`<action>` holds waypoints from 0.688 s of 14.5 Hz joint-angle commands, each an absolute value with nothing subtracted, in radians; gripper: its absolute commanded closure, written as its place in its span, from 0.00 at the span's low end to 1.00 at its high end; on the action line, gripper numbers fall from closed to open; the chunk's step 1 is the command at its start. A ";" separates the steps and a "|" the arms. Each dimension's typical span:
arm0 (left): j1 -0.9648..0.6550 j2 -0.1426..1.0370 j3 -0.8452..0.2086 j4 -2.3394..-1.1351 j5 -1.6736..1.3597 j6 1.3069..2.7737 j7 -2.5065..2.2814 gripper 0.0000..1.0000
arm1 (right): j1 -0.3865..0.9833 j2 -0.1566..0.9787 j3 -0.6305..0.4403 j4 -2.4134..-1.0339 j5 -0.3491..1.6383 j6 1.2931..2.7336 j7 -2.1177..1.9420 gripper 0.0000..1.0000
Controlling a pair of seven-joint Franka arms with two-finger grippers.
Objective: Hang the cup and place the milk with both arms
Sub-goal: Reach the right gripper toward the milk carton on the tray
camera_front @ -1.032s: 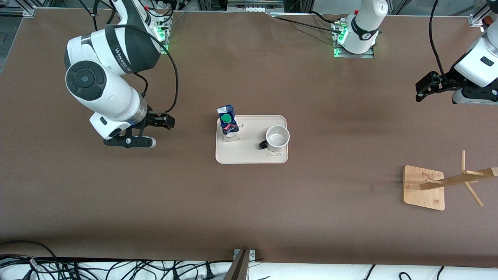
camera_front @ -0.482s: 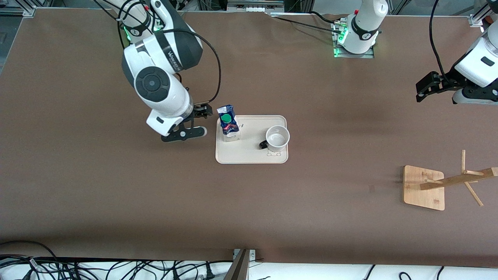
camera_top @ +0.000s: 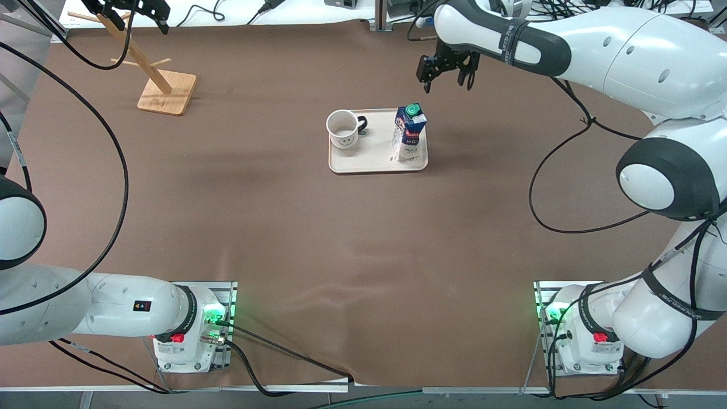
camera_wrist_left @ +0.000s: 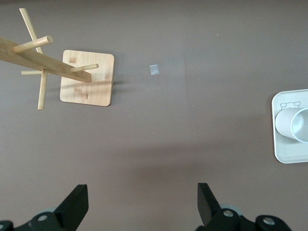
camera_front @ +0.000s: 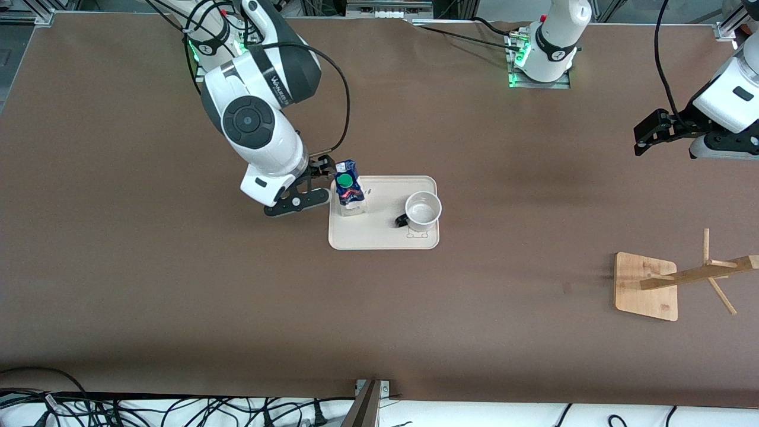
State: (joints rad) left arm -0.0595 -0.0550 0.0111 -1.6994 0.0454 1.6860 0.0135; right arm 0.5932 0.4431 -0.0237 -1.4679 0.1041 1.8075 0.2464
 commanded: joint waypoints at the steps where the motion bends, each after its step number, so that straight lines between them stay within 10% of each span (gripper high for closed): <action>1: -0.055 -0.040 0.008 -1.671 0.046 1.667 0.015 0.00 | 0.624 0.459 -0.012 -1.456 0.120 1.844 0.232 0.00; 10: -0.054 -0.040 0.008 -1.671 0.046 1.667 0.015 0.00 | 0.666 0.534 -0.011 -1.456 0.155 1.934 0.244 0.00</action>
